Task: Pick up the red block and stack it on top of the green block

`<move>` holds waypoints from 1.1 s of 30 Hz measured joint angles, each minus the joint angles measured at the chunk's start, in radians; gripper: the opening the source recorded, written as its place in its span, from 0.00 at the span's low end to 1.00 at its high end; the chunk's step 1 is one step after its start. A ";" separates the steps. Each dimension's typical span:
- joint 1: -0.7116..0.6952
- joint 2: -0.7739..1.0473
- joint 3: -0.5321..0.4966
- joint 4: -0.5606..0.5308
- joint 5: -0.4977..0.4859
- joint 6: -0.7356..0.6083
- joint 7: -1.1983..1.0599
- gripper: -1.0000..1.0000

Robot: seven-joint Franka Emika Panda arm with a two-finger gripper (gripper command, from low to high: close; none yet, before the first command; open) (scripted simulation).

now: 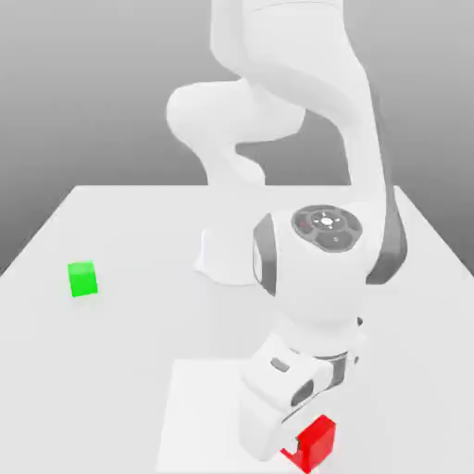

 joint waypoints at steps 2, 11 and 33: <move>0.002 -0.034 -0.003 -0.005 -0.004 -0.028 0.002 0.00; -0.105 -0.290 -0.179 -0.104 -0.102 -0.177 0.148 0.00; -1.037 -0.726 -0.575 -0.508 -0.457 -0.192 0.784 0.00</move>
